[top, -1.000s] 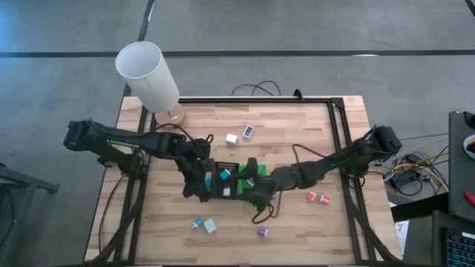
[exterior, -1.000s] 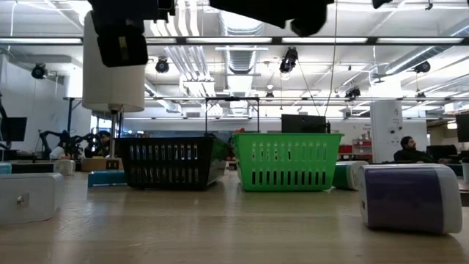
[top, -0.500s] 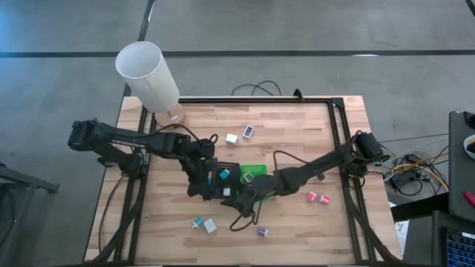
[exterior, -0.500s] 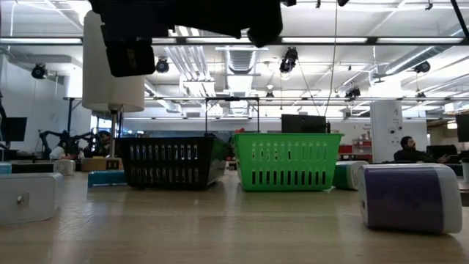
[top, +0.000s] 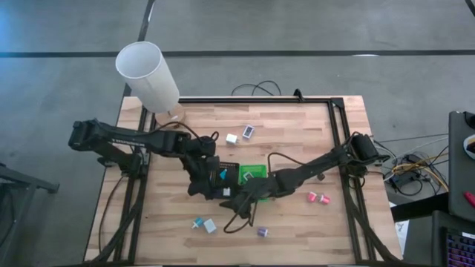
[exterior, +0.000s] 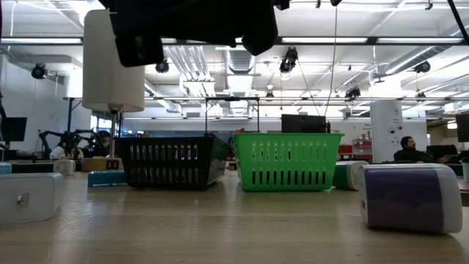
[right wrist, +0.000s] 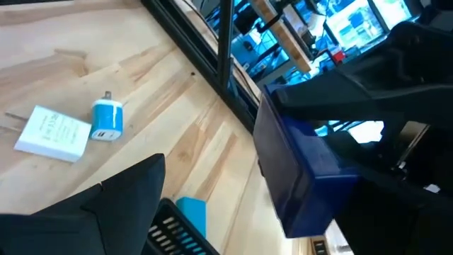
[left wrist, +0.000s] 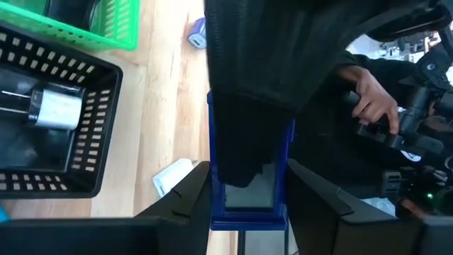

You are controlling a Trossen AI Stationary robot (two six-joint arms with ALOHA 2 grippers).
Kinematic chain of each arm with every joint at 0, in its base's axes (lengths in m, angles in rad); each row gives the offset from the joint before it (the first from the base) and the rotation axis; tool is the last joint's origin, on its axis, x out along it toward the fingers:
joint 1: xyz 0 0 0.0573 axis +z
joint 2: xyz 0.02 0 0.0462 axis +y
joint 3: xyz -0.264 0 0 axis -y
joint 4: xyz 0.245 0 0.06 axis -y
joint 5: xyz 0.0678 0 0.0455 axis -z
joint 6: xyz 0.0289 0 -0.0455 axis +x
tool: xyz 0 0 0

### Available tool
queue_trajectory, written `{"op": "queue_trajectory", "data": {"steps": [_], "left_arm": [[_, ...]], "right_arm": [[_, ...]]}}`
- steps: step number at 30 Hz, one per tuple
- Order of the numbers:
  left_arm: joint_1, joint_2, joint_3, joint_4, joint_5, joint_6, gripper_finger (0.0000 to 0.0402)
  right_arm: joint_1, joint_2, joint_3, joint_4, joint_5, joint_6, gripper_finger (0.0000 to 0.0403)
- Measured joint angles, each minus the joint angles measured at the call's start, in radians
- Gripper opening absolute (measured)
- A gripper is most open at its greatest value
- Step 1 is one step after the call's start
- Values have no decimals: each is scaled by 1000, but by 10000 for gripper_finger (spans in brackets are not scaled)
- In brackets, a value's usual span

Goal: Pick & Place Office items
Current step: Put the blue timer into the green bin

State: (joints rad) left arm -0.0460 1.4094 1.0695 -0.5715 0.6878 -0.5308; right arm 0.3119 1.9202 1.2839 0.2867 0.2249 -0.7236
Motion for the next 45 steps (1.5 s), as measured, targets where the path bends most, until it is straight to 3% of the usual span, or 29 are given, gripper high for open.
{"op": "queue_trajectory", "data": {"steps": [4,11,17,23,36,45], "left_arm": [[0,0,2,-5,0,0,141],[0,0,2,-5,0,0,141],[0,1,2,-5,-3,0,141],[0,2,2,-5,-3,0,141],[4,1,2,7,-2,-4,142],[6,0,1,15,19,-60,354]], "right_arm": [[0,-6,-2,-1,0,17,347],[0,-18,-2,1,-22,60,273],[-2,-21,0,6,-20,62,176],[-1,-22,3,1,0,59,50],[0,-22,5,-3,33,66,53],[0,-21,5,-4,42,72,53]]}}
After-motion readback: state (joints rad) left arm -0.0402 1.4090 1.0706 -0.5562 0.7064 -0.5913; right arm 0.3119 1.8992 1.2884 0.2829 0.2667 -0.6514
